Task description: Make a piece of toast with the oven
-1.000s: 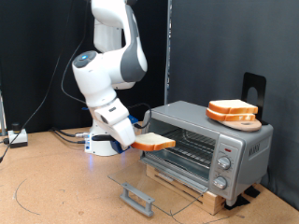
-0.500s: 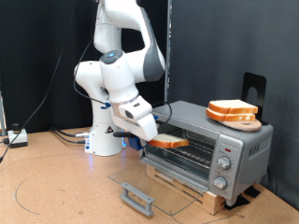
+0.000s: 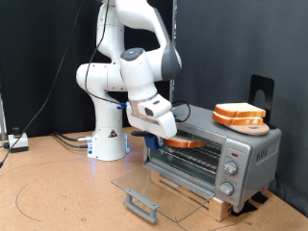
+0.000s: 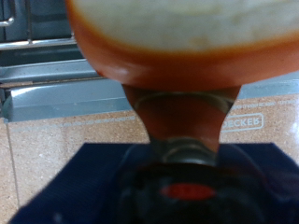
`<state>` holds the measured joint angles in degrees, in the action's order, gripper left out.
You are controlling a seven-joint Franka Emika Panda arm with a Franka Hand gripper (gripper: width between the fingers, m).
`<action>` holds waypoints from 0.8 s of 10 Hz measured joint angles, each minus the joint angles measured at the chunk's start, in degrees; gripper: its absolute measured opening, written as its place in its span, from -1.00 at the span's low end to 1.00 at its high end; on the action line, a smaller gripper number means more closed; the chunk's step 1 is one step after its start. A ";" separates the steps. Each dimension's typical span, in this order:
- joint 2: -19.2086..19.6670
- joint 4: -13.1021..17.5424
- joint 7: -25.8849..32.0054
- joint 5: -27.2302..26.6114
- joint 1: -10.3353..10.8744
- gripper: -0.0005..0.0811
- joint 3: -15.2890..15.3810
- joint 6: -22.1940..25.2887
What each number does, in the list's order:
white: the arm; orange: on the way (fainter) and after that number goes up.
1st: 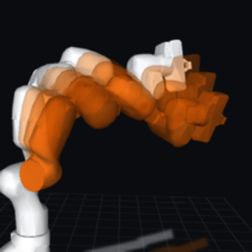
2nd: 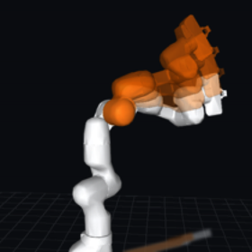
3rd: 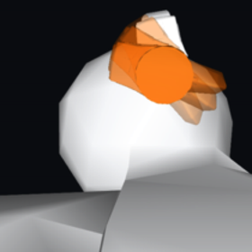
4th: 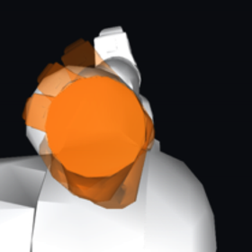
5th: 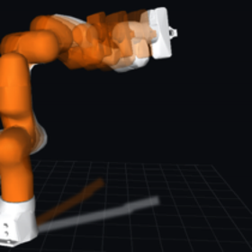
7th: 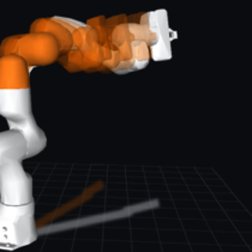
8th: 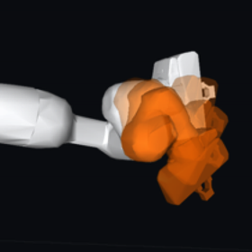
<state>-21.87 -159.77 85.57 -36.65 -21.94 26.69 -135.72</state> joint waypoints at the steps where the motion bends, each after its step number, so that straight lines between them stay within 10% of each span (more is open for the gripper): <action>1: -0.01 -0.22 -0.01 0.08 0.00 -0.02 0.67 -1.36; 8: -0.70 -2.03 10.11 6.89 -2.64 -0.02 -0.90 -11.21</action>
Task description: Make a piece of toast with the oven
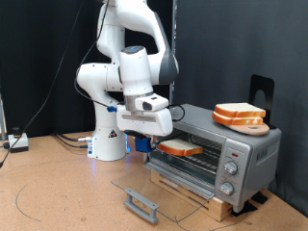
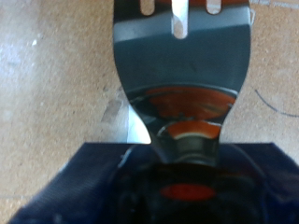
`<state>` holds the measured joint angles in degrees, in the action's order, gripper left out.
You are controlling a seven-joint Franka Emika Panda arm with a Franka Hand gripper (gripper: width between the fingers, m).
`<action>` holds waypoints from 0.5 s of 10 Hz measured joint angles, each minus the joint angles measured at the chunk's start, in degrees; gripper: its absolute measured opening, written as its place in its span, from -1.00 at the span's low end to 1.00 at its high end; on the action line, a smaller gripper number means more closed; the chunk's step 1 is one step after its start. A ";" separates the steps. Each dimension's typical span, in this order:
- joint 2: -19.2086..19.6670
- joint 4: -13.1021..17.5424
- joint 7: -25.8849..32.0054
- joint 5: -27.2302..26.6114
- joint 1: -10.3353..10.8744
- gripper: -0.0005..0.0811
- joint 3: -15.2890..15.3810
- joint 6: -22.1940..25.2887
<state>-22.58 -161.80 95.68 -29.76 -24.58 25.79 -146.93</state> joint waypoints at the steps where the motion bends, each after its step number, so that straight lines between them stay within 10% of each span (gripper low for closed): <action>1: -0.31 0.02 1.27 0.21 -0.44 -0.02 -0.81 0.32; 5: -0.82 0.30 1.56 0.38 -1.23 -0.02 -1.85 2.77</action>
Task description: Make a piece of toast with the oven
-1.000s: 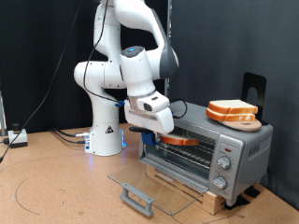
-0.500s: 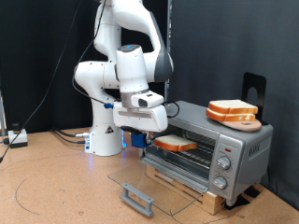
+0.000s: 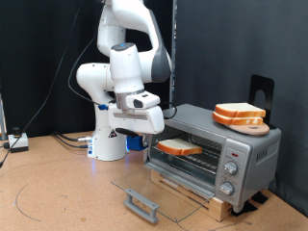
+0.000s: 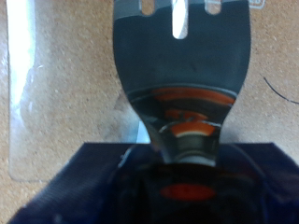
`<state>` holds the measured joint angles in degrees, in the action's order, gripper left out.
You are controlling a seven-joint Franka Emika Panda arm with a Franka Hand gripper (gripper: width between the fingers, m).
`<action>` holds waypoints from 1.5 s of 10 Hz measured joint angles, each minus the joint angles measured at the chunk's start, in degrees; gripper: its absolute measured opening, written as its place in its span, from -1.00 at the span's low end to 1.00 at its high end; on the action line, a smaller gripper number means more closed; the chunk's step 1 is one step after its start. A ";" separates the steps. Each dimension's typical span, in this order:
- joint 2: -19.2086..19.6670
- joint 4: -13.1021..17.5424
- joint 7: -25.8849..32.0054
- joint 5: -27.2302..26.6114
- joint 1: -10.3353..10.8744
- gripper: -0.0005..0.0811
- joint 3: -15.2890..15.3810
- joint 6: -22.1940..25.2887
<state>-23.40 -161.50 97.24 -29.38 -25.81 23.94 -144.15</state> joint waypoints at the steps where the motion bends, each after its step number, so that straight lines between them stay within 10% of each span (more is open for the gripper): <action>1: -0.01 0.00 -1.60 0.00 0.03 -0.02 0.57 0.80; 15: -0.02 0.43 -18.65 -4.45 2.29 -0.02 13.44 -7.40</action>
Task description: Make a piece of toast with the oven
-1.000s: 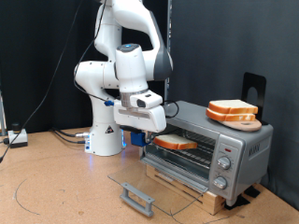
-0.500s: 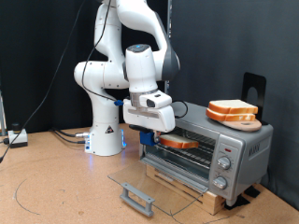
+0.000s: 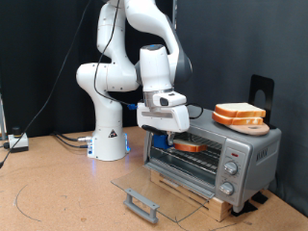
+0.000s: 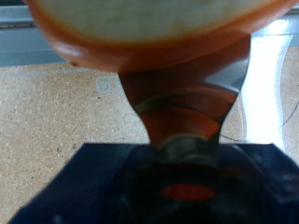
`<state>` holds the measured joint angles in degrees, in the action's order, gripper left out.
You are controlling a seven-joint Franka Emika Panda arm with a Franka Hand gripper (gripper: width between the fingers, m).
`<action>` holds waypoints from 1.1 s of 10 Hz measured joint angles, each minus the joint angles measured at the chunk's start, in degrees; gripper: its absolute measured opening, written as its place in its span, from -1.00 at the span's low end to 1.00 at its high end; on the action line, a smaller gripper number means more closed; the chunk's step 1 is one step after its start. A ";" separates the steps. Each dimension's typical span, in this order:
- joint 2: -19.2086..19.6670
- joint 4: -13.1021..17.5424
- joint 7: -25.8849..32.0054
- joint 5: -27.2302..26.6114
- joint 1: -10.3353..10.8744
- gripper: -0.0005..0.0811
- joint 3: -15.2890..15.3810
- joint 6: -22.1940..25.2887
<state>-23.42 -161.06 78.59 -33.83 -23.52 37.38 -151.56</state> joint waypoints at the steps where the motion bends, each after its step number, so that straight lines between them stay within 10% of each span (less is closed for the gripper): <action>1: 0.00 0.07 -0.07 -0.11 0.03 -0.02 0.11 0.30; 6: -0.01 0.74 0.54 -0.54 -0.49 -0.02 -1.76 6.29; 11: 1.08 2.37 5.89 4.39 -6.87 -0.02 -7.64 11.08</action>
<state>-22.33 -158.69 84.49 -29.44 -30.39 29.74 -140.48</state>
